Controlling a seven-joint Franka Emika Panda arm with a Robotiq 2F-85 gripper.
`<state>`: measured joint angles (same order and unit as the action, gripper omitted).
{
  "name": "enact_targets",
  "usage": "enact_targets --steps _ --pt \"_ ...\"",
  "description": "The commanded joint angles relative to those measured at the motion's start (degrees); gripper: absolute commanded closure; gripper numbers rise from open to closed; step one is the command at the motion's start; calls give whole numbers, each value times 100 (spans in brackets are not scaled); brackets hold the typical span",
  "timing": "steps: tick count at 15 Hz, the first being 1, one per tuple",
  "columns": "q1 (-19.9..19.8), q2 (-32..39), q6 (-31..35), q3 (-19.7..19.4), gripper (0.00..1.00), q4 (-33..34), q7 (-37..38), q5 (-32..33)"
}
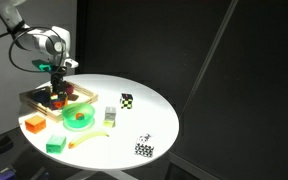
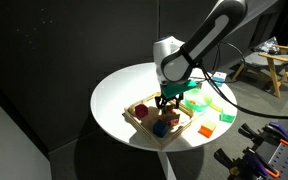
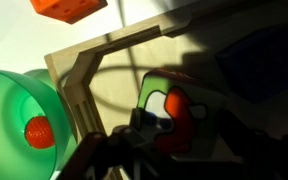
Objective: Move the orange cube from the tray to the table
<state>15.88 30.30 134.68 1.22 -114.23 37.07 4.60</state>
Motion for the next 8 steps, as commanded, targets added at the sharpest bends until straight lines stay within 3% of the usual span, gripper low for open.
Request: enact_targets --steps 1,7,8 --pt "83 31 -69 -68 51 150 19 40" --pt "49 -316 -295 26 97 103 -261 -19" --pt "32 -374 -351 43 100 91 -329 -39"
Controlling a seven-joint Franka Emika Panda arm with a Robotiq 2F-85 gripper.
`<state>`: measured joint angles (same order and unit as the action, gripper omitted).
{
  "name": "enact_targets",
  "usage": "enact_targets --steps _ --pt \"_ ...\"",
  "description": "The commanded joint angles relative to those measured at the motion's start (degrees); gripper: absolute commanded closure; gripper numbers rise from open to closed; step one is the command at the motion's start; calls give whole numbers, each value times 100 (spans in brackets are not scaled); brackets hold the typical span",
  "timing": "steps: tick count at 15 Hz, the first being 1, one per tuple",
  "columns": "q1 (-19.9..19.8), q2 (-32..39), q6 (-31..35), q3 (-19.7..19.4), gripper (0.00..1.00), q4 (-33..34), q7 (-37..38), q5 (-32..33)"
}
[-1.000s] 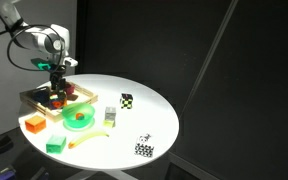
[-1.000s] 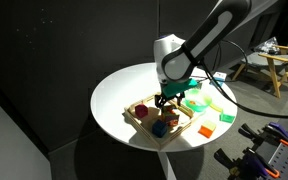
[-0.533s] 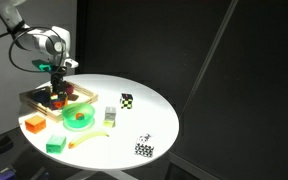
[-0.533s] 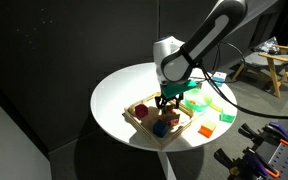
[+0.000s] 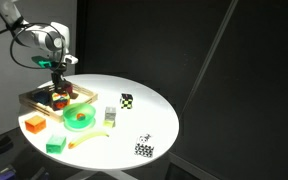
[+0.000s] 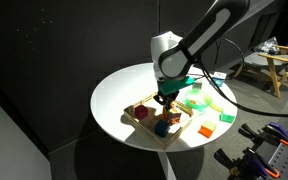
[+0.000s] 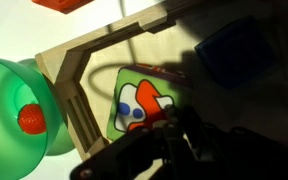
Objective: Move the orange cube from the tray to the table
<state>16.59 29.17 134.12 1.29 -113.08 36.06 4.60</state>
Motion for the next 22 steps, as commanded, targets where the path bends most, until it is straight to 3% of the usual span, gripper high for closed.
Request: enact_targets --steps 1,10,11,13,22 --pt "-54 -348 -388 53 100 -44 -307 -52" --pt "-181 -1224 -1150 179 97 -150 -884 -119" --pt "-194 -1294 -1178 190 72 -162 -916 -118" --pt "-226 -1408 -1221 219 68 -185 -965 -115" --pt "-322 -1725 -1378 322 0 -290 -1140 -173"
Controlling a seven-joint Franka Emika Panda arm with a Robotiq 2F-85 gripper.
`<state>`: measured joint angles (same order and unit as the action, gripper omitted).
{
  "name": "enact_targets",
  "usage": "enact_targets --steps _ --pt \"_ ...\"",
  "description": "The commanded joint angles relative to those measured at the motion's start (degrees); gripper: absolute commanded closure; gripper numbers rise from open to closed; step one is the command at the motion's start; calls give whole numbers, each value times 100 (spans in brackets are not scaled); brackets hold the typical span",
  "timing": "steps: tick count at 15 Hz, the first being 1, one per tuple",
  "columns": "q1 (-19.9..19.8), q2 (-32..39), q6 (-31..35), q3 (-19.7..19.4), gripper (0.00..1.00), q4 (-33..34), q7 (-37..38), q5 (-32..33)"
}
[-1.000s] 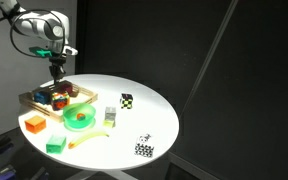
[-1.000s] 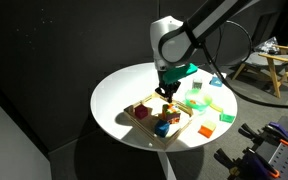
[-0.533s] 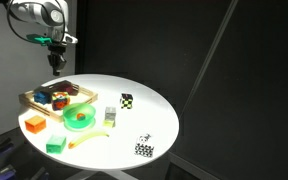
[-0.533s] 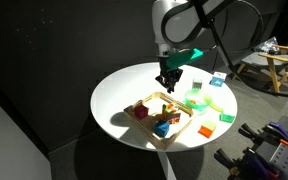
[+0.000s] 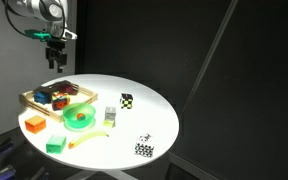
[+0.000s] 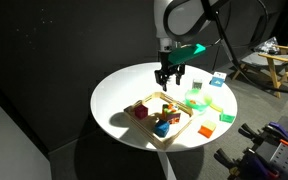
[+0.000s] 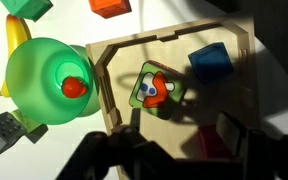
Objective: Move the orange cube from the tray to the table
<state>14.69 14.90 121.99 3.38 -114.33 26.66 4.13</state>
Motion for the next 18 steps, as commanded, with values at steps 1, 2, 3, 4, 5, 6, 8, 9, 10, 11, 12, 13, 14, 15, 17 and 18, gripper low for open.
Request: enact_targets --steps 1,2,3,4,5,6,8,9,10,11,12,13,14,15,17,18 --pt "-137 -358 -202 122 0 -179 -224 -130" --pt "-145 -428 -238 134 0 -186 -256 -134" --pt "-154 -497 -275 149 0 -191 -295 -142" --pt "-159 -585 -303 160 0 -203 -333 -126" --pt "-171 -645 -343 176 0 -208 -379 -137" --pt "-128 -331 -228 166 0 -29 -143 5" --pt "-133 -380 -244 182 0 -35 -156 5" --pt "-131 -363 -242 182 0 -36 -156 5" --pt "-128 -333 -237 181 0 -37 -156 5" --pt "-126 -310 -236 180 0 -37 -155 5" --pt "-126 -303 -236 179 0 -37 -155 5" --pt "-126 -301 -236 179 0 -37 -155 5" --pt "-126 -301 -236 179 0 -37 -155 5" --pt "-126 -301 -236 180 0 -37 -155 4" --pt "-122 -156 -116 172 0 -25 -134 32" --pt "-115 -90 -59 166 0 -22 -107 53"
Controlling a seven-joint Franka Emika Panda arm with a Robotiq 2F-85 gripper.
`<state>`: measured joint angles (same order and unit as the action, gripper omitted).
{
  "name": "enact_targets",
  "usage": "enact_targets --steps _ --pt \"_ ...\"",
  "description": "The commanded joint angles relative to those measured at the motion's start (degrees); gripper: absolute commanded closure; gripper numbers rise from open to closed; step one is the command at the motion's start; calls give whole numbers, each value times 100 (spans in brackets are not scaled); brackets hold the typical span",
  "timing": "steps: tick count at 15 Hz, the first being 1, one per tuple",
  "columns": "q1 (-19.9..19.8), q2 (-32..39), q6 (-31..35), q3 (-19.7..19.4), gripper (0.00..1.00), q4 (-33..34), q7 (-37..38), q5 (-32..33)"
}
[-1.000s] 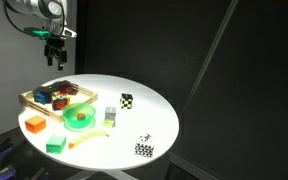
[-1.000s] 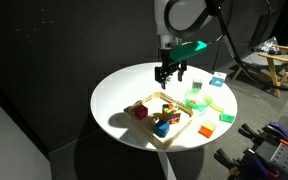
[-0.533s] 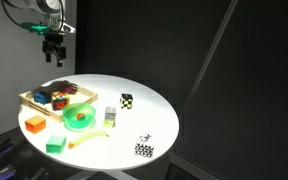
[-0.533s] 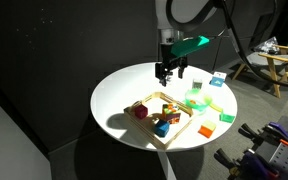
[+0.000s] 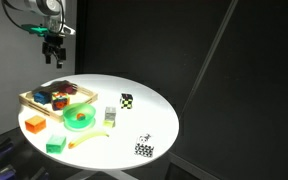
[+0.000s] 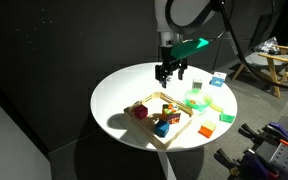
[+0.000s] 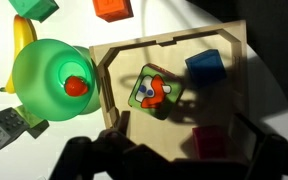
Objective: Move the orange cube from the tray to the table
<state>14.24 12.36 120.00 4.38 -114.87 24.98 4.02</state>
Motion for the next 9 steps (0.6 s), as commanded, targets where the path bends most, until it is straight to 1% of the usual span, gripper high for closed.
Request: enact_targets --steps 1,9 --pt "-69 233 179 66 0 36 45 49" --pt "14 817 816 -34 0 54 249 67"
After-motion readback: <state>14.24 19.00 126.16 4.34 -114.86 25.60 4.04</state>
